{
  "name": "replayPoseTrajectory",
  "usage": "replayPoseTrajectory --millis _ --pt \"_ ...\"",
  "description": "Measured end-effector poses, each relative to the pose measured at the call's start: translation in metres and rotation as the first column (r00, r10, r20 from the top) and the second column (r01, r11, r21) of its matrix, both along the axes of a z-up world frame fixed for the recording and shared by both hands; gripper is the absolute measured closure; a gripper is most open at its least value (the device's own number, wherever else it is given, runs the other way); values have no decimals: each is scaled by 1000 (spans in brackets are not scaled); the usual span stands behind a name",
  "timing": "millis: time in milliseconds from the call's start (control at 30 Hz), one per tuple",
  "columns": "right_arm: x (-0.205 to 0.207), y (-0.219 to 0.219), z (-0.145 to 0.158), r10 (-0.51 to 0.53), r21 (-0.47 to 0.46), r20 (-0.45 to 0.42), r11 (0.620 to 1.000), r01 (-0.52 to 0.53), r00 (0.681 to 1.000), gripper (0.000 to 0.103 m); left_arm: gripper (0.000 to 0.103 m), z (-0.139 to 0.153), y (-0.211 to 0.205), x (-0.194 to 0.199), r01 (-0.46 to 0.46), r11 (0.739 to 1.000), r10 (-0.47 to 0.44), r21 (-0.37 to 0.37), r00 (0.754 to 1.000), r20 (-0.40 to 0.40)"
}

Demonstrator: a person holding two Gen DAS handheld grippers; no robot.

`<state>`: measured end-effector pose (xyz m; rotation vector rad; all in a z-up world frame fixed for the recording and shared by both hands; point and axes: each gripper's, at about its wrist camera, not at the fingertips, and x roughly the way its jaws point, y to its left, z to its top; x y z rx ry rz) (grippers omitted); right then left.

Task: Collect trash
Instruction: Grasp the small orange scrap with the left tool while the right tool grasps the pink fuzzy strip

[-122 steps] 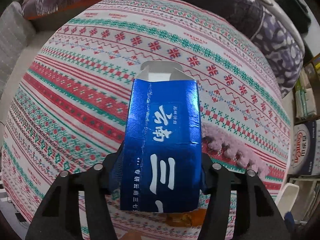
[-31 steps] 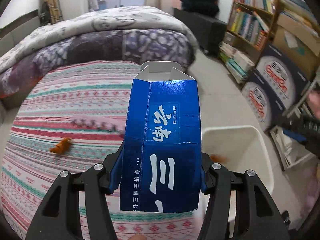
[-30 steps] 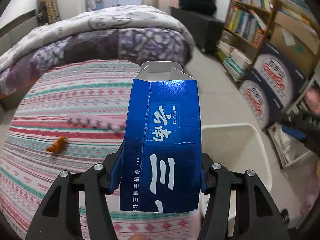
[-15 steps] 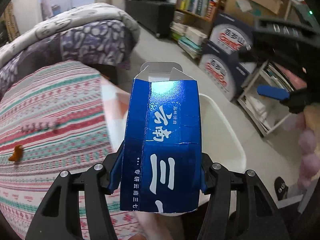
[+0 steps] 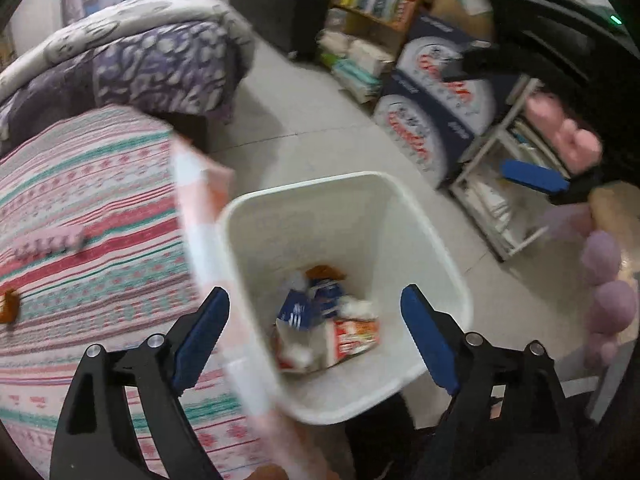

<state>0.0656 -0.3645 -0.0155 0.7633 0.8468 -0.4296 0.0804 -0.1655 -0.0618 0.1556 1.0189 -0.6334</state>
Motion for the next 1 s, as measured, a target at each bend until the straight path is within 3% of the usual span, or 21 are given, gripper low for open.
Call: replayPoseTrajectory --millis 100,200,300,367,533,733,800,867,900,967,1000 --pt "7 10 -4 22 16 -13 1000 -22 1000 9 18 1 23 16 -39 997 39 65 999 6" --pt "17 27 -10 79 22 -41 997 -78 996 8 17 -5 54 41 -107 974 105 198 994 21" --pt "27 46 -16 144 17 -70 990 -143 987 8 17 -15 93 64 -171 930 161 326 985 59" --pt "33 56 -17 179 9 -80 984 -179 981 8 17 -22 123 82 -242 887 225 393 970 90" --pt "46 81 -24 241 31 -97 971 -239 966 8 19 -36 186 111 -342 817 329 465 938 112" --pt "62 119 -29 328 -42 -129 941 -336 936 8 35 -58 229 128 -343 807 360 481 931 59" --pt "67 134 -32 367 -76 -142 922 -380 919 8 40 -65 240 132 -344 839 373 421 928 15" --pt "73 149 -34 410 -104 -151 898 -427 900 8 60 -64 252 134 -368 856 395 363 919 -1" --pt "77 161 -36 447 -134 -160 874 -468 880 8 69 -63 258 134 -379 856 409 350 913 -12" --pt "85 180 -40 507 -192 -188 821 -538 841 8 74 -61 263 133 -389 856 423 341 906 -26" --pt "89 195 -42 548 -238 -215 773 -587 809 8 75 -59 265 132 -391 856 425 338 905 -28"
